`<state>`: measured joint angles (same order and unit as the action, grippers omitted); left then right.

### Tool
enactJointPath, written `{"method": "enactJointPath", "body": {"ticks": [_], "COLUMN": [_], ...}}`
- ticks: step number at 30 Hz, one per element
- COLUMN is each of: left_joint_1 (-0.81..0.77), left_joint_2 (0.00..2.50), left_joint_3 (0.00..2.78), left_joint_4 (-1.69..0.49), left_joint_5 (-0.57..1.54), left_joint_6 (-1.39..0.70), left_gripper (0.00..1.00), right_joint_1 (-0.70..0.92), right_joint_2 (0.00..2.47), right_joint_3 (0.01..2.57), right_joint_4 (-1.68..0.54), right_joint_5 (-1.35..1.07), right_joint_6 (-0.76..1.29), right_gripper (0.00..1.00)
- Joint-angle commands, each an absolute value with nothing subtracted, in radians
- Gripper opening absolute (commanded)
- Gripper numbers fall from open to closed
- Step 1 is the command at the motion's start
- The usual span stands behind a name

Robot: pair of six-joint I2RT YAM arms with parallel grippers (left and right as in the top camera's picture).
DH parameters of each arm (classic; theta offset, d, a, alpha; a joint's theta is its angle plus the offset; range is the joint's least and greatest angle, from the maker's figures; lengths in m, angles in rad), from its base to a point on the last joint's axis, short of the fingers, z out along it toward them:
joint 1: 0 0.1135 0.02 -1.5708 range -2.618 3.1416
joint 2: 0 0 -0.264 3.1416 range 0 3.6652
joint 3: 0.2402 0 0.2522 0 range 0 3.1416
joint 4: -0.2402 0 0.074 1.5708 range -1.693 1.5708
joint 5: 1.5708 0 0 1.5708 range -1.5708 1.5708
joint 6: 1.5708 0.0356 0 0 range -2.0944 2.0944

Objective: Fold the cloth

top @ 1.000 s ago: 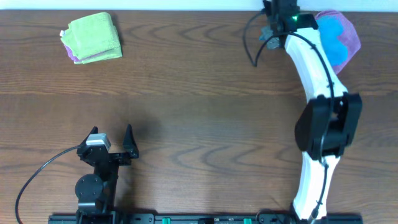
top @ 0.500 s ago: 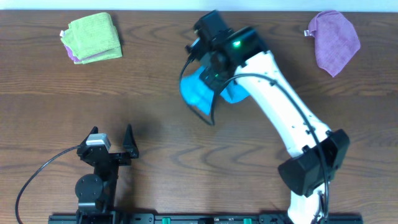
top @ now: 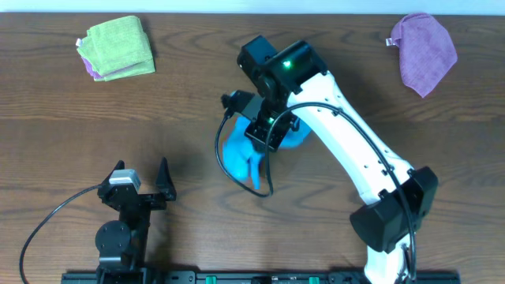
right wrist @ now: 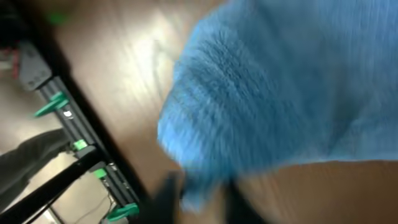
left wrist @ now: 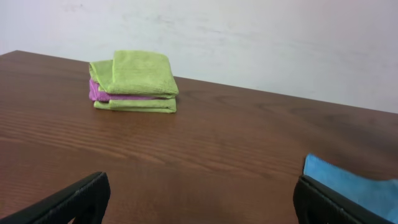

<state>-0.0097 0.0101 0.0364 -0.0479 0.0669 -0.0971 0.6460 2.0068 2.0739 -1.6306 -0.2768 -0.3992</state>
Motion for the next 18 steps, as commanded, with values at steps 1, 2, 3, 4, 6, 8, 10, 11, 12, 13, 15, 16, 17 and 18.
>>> {"method": "enactJointPath", "body": {"ticks": [1, 2, 3, 4, 6, 8, 10, 11, 12, 13, 15, 16, 17, 18], "left_joint_1": [-0.014, -0.014, -0.014, -0.014, -0.014, -0.014, -0.014, -0.014, -0.014, -0.014, -0.014, -0.014, -0.014, -0.014], "left_joint_2": [0.004, 0.004, 0.004, 0.004, 0.004, 0.004, 0.004, 0.004, 0.004, 0.004, 0.004, 0.004, 0.004, 0.004], "left_joint_3": [0.005, 0.005, 0.005, 0.005, 0.005, 0.005, 0.005, 0.005, 0.005, 0.005, 0.005, 0.005, 0.005, 0.005], "left_joint_4": [-0.073, -0.073, -0.073, -0.073, -0.073, -0.073, -0.073, -0.073, -0.073, -0.073, -0.073, -0.073, -0.073, -0.073], "left_joint_5": [0.052, 0.052, 0.052, 0.052, 0.052, 0.052, 0.052, 0.052, 0.052, 0.052, 0.052, 0.052, 0.052, 0.052], "left_joint_6": [-0.082, -0.082, -0.082, -0.082, -0.082, -0.082, -0.082, -0.082, -0.082, -0.082, -0.082, -0.082, -0.082, -0.082], "left_gripper": [0.95, 0.95, 0.95, 0.95, 0.95, 0.95, 0.95, 0.95, 0.95, 0.95, 0.96, 0.96, 0.96, 0.95], "right_joint_1": [0.658, 0.657, 0.655, 0.651, 0.634, 0.611, 0.579, 0.562, 0.549, 0.534, 0.503, 0.493, 0.487, 0.484], "right_joint_2": [1.979, 1.979, 1.979, 1.979, 1.981, 1.989, 2.001, 2.009, 2.019, 2.033, 2.079, 2.106, 2.132, 2.157], "right_joint_3": [2.085, 2.085, 2.085, 2.085, 2.079, 2.069, 2.057, 2.051, 2.045, 2.037, 2.024, 2.023, 2.023, 2.023], "right_joint_4": [-1.628, -1.623, -1.612, -1.592, -1.528, -1.470, -1.418, -1.394, -1.375, -1.354, -1.316, -1.306, -1.294, -1.276], "right_joint_5": [-0.283, -0.246, -0.197, -0.146, -0.046, 0.002, 0.011, 0.010, 0.010, 0.009, -0.025, -0.052, -0.069, -0.075], "right_joint_6": [-0.455, -0.445, -0.431, -0.410, -0.358, -0.344, -0.344, -0.344, -0.344, -0.344, -0.347, -0.360, -0.369, -0.372], "right_gripper": [0.96, 0.98, 0.95, 0.91, 0.89, 0.89, 0.90, 0.91, 0.91, 0.91, 0.90, 0.90, 0.90, 0.90]}}
